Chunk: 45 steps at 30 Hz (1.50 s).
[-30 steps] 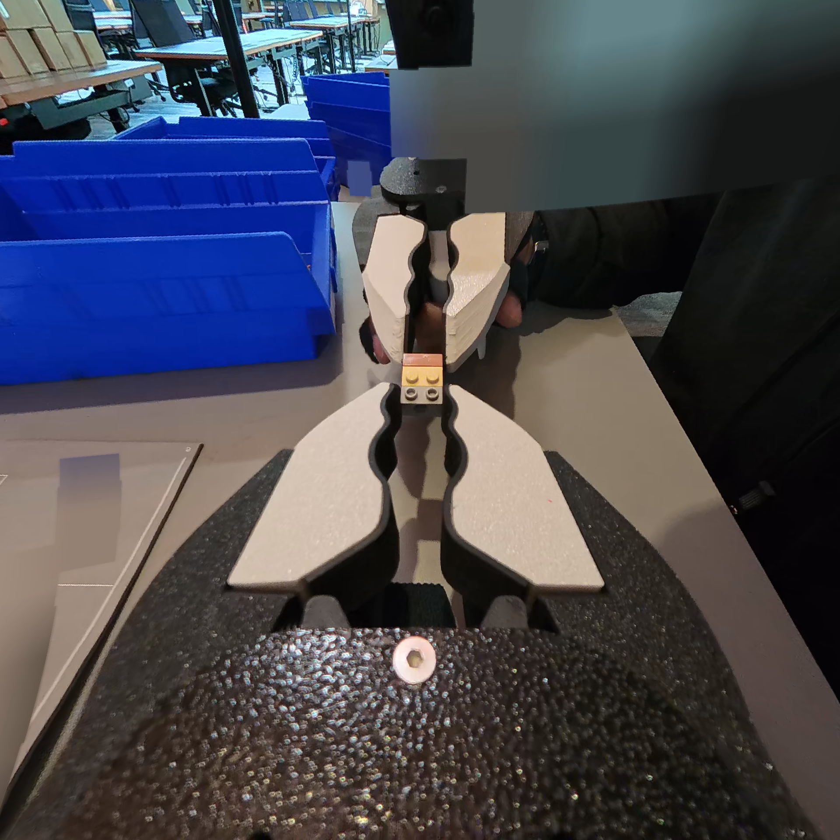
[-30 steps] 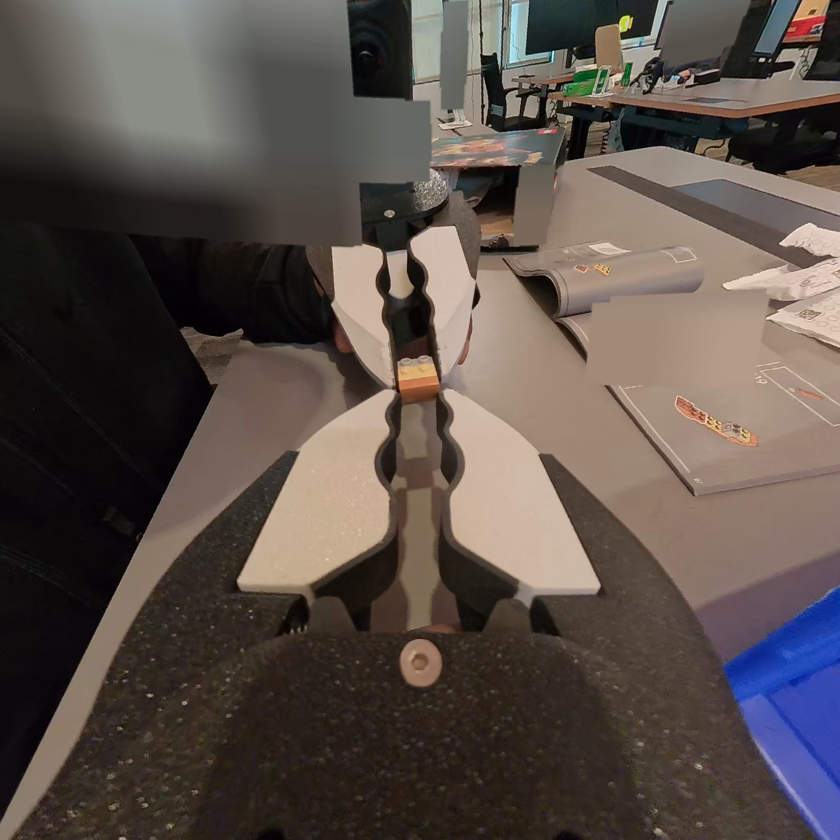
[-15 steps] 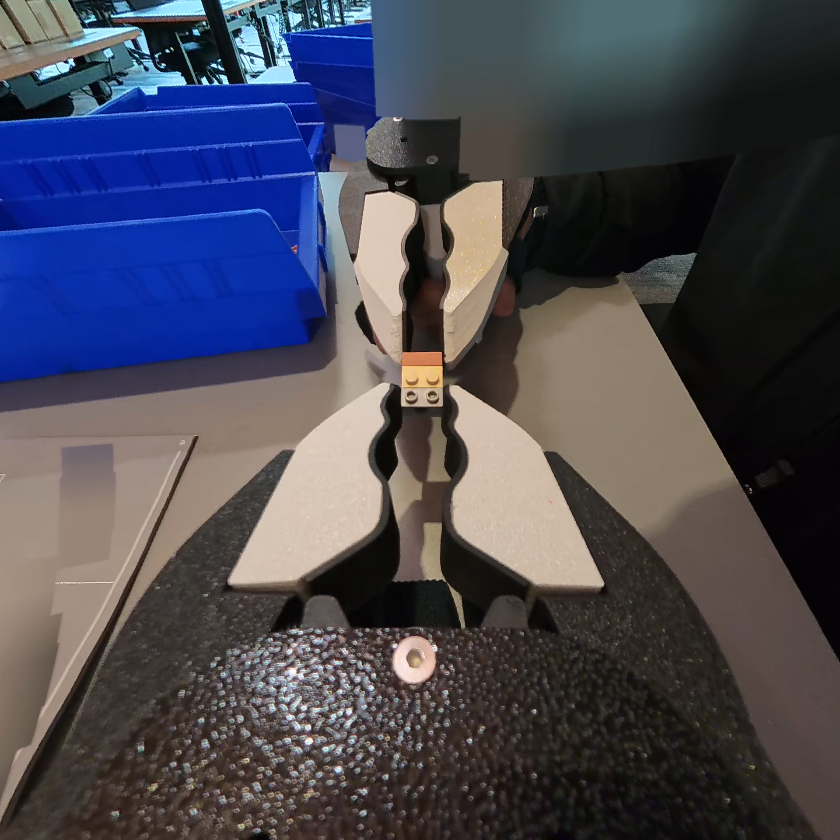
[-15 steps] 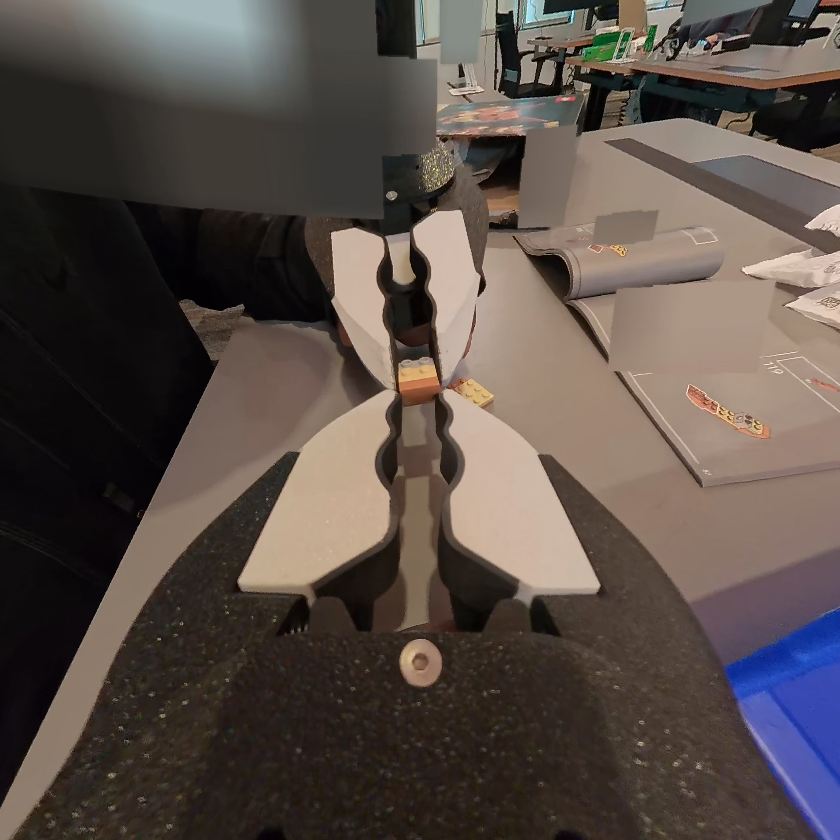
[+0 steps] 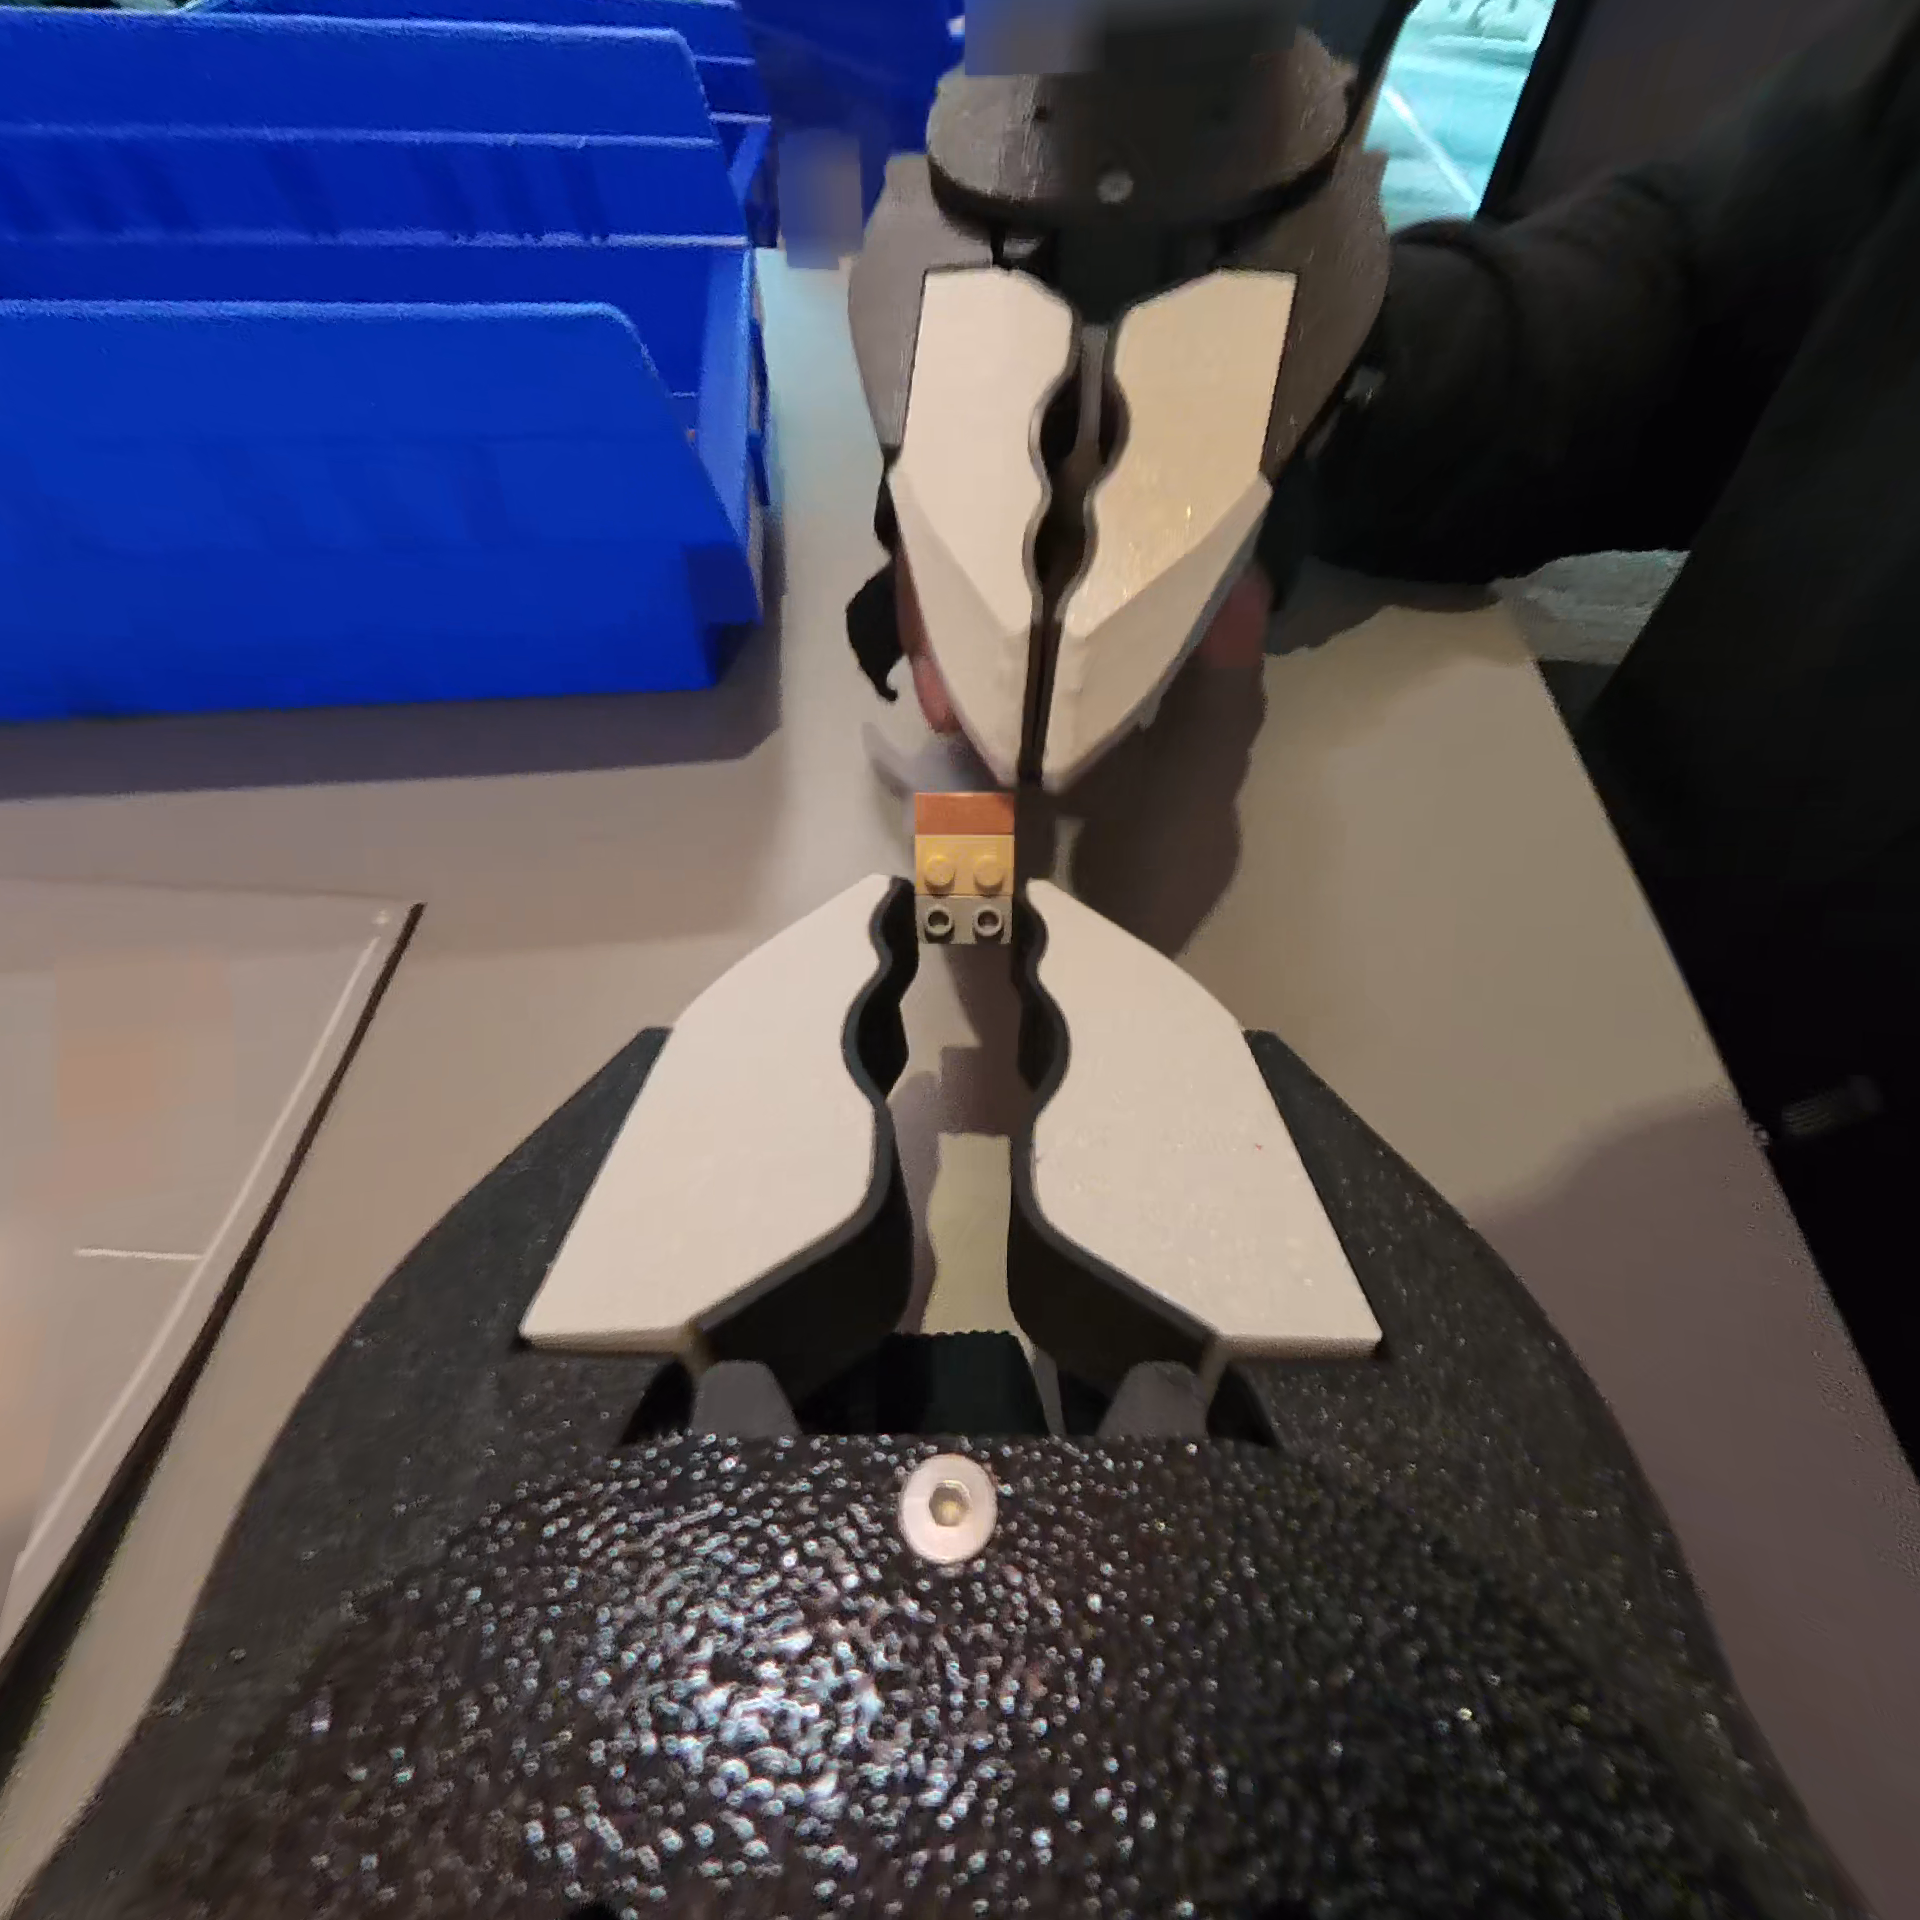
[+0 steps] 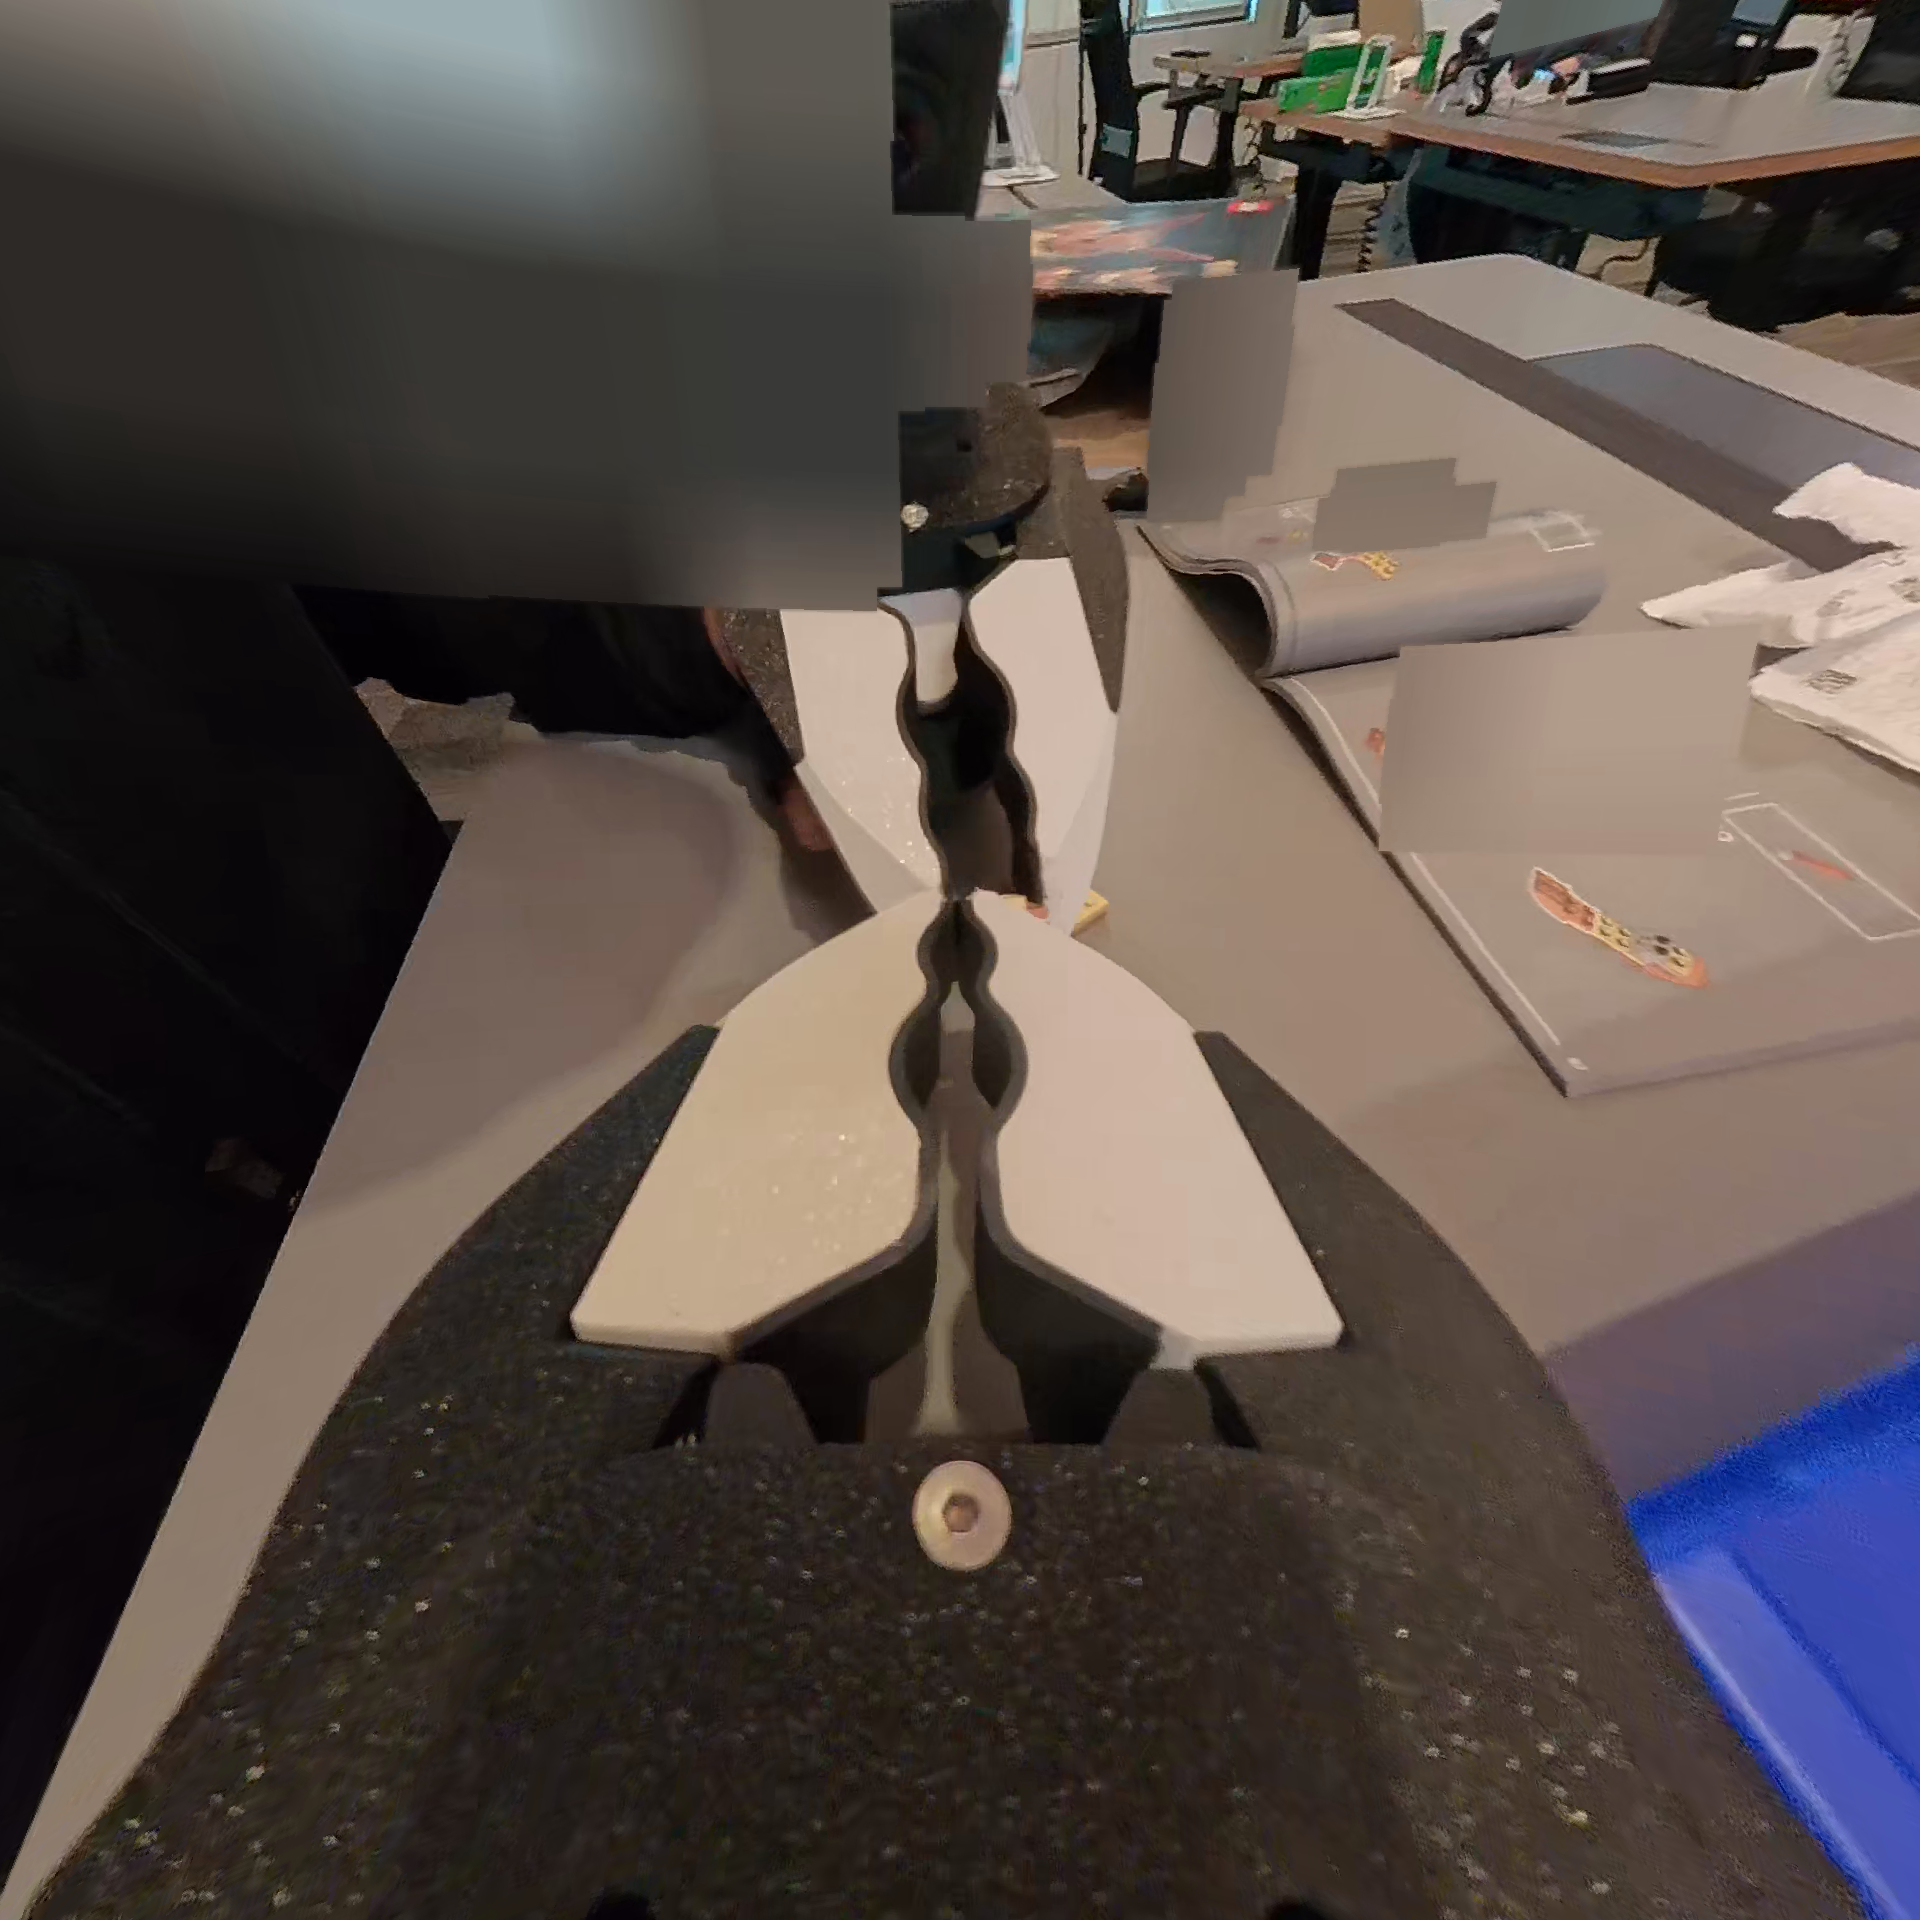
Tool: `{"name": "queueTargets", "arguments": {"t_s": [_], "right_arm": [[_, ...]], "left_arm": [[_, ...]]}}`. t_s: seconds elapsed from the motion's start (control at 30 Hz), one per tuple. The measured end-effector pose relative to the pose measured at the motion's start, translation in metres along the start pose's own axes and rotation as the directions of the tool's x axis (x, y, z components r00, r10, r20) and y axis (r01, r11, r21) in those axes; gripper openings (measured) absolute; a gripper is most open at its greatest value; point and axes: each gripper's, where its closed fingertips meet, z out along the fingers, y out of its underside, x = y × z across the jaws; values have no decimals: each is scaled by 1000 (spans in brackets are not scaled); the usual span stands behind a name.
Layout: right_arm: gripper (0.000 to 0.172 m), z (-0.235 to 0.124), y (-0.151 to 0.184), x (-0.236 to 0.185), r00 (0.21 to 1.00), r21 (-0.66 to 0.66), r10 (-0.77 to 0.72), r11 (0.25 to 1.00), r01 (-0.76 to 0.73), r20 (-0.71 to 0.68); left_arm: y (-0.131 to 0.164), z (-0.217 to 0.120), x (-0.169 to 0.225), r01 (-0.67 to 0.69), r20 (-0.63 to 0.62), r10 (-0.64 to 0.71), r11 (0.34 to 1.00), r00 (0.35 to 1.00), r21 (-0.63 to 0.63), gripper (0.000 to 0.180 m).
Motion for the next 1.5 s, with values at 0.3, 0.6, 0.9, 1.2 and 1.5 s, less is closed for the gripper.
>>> {"name": "queueTargets", "arguments": {"t_s": [0.3, 0.6, 0.9, 1.2, 1.5], "right_arm": [[15, -1, 8, 6, 1000, -47, 6, 999, -7, -17], [16, 5, 15, -2, 999, -69, 5, 998, -2, 38], [16, 9, 18, 1, 1000, -81, -20, 996, 20, 1], [16, 11, 19, 3, 999, -83, -35, 996, 34, -17], [16, 12, 21, 4, 999, -93, -21, 995, 19, -25]], "left_arm": [[2, -2, 1, -4, -3, 4, 1000, 1000, -29, 17], [5, -1, 10, -89, -13, 88, 992, 996, -95, 17], [9, -1, 6, -69, 18, 73, 988, 997, -134, 16], [11, 0, 5, -62, 23, 66, 988, 998, -143, 16], [14, 0, 4, -75, 18, 78, 987, 997, -140, 16]]}}
